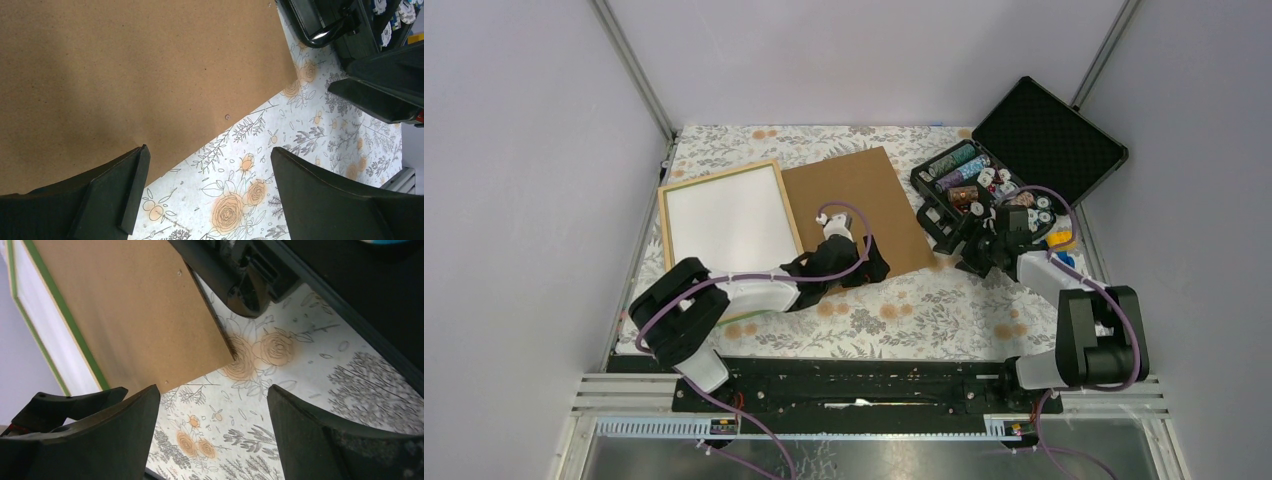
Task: Put the photo into the frame
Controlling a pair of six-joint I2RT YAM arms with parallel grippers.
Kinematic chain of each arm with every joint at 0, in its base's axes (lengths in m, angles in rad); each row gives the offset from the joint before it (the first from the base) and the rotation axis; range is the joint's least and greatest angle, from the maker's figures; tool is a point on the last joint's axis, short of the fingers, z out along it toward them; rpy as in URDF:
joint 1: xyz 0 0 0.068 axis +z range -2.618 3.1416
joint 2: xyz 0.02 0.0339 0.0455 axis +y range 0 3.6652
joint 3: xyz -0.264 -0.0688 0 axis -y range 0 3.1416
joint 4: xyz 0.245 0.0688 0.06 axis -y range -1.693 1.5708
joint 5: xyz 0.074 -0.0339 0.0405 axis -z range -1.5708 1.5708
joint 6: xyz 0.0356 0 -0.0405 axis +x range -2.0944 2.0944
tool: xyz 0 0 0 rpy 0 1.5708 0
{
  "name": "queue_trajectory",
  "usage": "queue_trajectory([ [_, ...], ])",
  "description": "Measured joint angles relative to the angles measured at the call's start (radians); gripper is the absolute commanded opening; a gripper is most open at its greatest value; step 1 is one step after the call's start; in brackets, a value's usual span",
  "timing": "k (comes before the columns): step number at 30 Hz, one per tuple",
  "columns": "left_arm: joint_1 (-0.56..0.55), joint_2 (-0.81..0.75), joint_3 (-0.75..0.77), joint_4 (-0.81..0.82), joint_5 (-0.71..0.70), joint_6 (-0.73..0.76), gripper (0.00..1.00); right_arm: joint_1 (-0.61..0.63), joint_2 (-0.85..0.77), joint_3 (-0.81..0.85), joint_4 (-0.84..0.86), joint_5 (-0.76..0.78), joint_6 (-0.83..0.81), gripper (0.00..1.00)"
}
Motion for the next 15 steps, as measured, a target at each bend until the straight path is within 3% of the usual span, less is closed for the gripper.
queue_trajectory([
  [15,0.048,0.083,0.056,-0.010,0.008,-0.062,0.99,-0.002,0.217,-0.001,0.248,-0.175,0.008,0.68],
])
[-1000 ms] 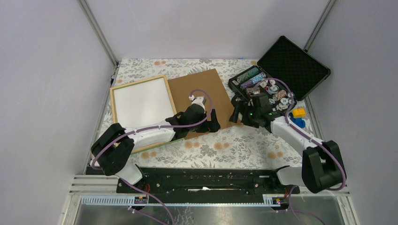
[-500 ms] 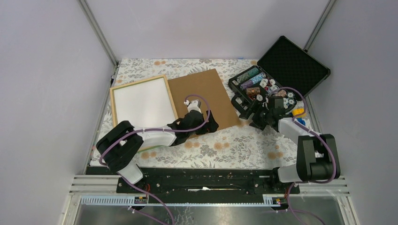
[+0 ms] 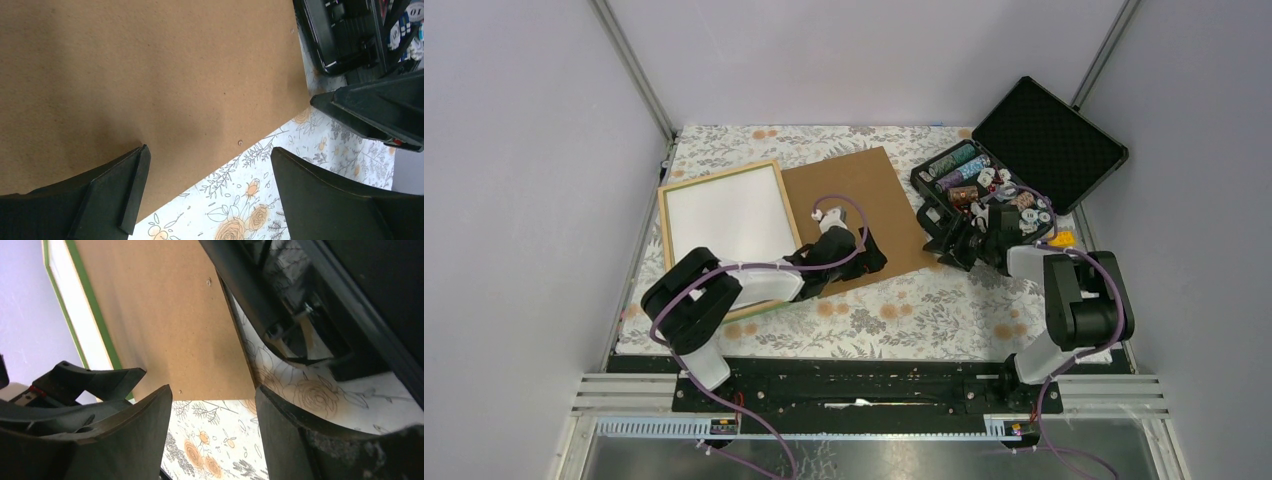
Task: Put the photo into the frame
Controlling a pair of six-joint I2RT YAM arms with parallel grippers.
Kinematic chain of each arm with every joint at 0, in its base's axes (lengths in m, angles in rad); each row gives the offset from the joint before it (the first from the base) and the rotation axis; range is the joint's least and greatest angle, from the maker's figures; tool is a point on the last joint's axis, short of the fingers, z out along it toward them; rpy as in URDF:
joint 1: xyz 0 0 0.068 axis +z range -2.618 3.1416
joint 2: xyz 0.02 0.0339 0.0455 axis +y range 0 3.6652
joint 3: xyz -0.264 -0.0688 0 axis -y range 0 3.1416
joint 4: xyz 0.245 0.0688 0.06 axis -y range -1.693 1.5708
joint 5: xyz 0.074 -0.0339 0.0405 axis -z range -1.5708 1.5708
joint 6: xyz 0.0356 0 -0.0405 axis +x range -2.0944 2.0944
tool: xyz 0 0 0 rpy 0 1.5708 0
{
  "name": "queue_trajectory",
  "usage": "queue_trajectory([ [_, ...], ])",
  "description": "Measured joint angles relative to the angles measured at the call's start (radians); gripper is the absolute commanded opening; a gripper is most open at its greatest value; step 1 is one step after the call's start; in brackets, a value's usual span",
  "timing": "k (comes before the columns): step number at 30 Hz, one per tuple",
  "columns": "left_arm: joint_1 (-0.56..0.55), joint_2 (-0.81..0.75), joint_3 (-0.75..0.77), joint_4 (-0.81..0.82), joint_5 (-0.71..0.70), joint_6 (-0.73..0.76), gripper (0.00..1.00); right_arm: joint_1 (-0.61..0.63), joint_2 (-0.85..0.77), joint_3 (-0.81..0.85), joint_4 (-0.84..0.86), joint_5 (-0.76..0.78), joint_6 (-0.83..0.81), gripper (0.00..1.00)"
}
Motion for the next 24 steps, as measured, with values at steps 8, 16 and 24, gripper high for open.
queue_trajectory([
  [8,0.032,0.004,-0.012,0.031,0.035,-0.028,0.99,0.000,0.048,-0.018,0.133,-0.111,0.035,0.66],
  [16,0.048,0.038,0.006,0.061,0.074,-0.039,0.99,0.004,0.023,-0.040,0.202,-0.229,0.173,0.67],
  [24,0.064,0.040,0.005,0.077,0.112,-0.053,0.99,0.006,-0.106,0.026,-0.040,-0.050,0.017,0.71],
])
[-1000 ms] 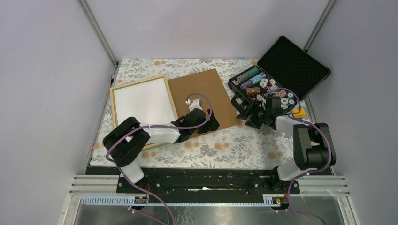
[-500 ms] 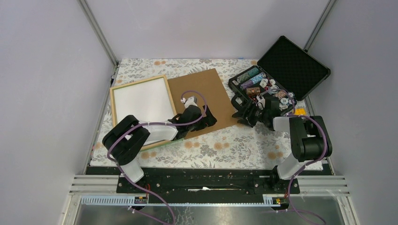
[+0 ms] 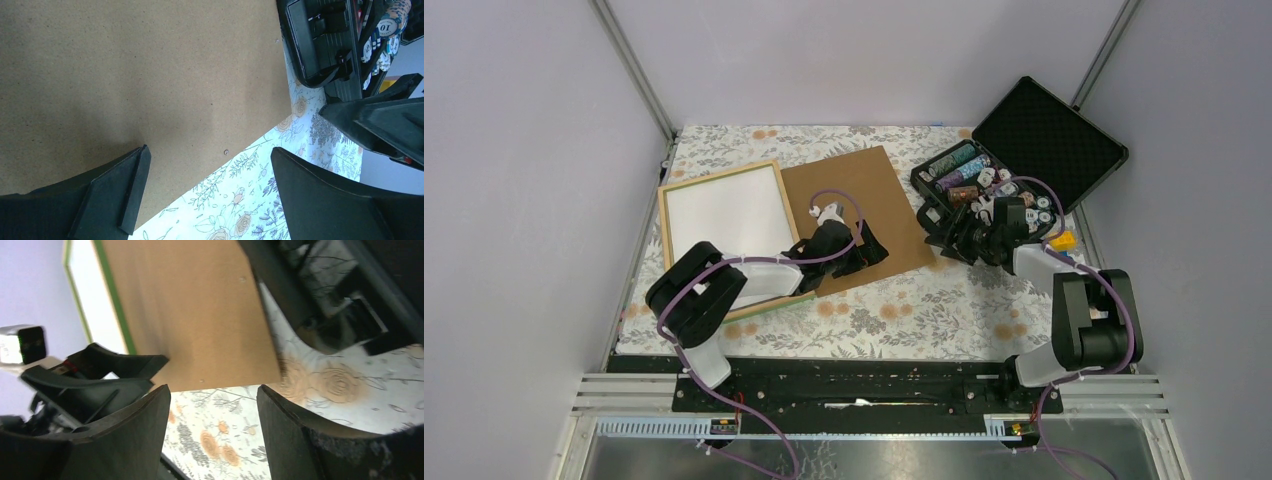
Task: Put the photo into the frame
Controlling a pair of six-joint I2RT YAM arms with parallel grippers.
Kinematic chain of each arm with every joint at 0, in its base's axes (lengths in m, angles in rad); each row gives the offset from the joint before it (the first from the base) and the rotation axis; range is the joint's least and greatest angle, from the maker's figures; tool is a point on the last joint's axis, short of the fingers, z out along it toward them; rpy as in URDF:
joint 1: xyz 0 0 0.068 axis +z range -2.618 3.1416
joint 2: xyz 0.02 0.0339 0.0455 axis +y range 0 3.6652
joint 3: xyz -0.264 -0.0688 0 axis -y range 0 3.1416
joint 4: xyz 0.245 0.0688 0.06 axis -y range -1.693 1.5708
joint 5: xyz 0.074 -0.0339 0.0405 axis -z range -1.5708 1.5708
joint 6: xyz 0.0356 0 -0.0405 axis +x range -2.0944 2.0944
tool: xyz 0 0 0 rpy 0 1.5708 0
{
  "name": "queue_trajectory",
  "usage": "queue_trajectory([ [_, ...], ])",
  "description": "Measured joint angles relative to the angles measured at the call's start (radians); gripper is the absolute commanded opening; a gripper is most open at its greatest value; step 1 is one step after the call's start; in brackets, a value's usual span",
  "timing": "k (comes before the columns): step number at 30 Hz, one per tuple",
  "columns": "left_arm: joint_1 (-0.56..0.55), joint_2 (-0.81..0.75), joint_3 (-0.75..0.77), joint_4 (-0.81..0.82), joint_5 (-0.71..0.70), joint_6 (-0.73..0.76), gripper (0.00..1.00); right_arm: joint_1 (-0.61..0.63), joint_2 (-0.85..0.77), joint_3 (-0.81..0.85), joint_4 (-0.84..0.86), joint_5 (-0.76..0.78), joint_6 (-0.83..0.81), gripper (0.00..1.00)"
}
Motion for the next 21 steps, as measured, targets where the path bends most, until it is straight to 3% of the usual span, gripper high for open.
queue_trajectory([
  [9,0.002,0.000,-0.001,0.003,0.005,-0.006,0.98,0.000,0.091,0.019,-0.112,0.069,-0.082,0.71],
  [21,0.005,0.001,-0.002,0.006,0.006,-0.012,0.99,0.000,0.138,0.018,-0.008,0.010,-0.069,0.70],
])
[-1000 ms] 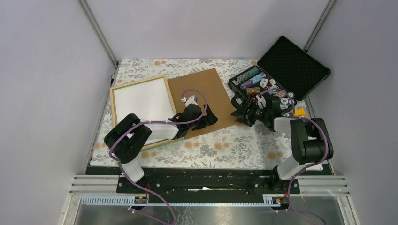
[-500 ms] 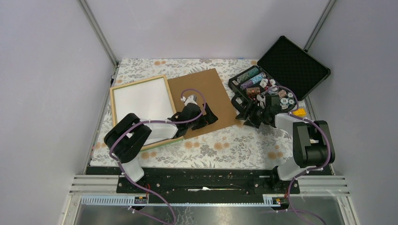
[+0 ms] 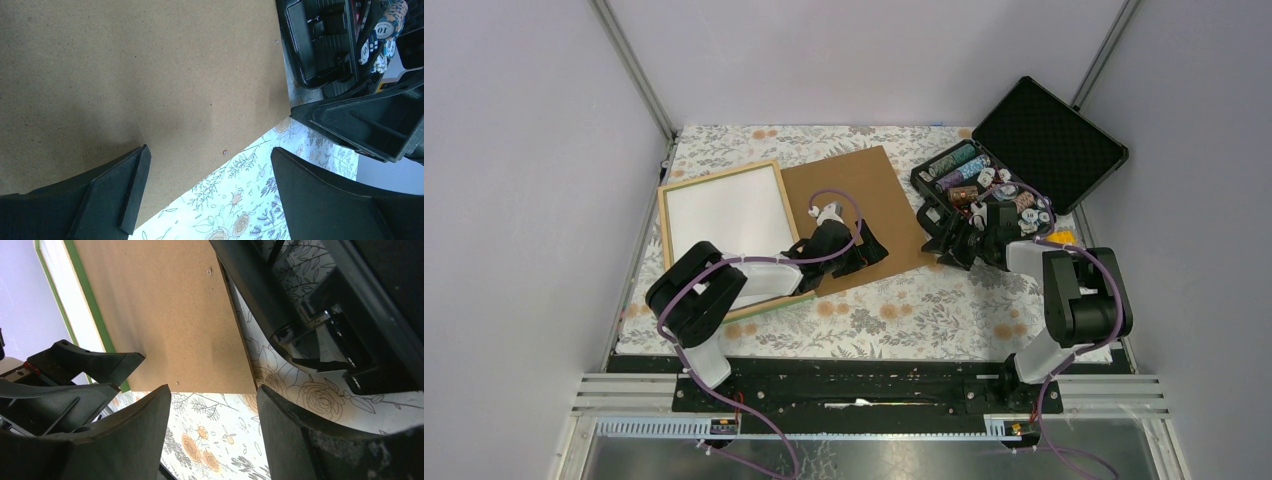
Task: Put the photo into the frame
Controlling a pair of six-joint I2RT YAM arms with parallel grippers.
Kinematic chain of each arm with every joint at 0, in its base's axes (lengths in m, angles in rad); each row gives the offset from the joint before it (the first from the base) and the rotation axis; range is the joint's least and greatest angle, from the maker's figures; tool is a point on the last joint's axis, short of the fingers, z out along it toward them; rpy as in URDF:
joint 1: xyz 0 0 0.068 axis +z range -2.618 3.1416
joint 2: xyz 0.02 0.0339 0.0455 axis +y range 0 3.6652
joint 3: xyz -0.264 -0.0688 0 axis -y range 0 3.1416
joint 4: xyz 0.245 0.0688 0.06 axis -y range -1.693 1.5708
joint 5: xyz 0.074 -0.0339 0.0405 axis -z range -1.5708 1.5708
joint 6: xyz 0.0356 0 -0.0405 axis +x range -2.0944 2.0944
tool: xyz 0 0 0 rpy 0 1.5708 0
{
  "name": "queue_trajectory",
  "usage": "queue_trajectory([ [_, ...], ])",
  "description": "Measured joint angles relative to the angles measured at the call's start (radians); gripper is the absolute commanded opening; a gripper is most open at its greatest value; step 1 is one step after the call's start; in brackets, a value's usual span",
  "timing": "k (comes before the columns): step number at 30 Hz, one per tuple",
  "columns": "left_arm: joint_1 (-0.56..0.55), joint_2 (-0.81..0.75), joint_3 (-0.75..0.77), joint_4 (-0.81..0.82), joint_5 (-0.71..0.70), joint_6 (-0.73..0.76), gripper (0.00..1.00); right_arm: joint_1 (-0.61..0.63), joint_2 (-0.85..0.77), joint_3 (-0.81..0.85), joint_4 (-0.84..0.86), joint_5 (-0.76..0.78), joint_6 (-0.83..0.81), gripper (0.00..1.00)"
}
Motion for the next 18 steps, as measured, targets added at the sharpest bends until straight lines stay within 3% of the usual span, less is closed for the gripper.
queue_trajectory([
  [9,0.004,0.004,0.000,0.006,0.000,0.000,0.99,-0.001,0.021,-0.020,0.101,-0.056,0.037,0.70],
  [18,0.004,0.005,-0.001,0.019,0.005,0.001,0.99,-0.003,-0.003,-0.096,0.234,-0.117,0.188,0.69],
])
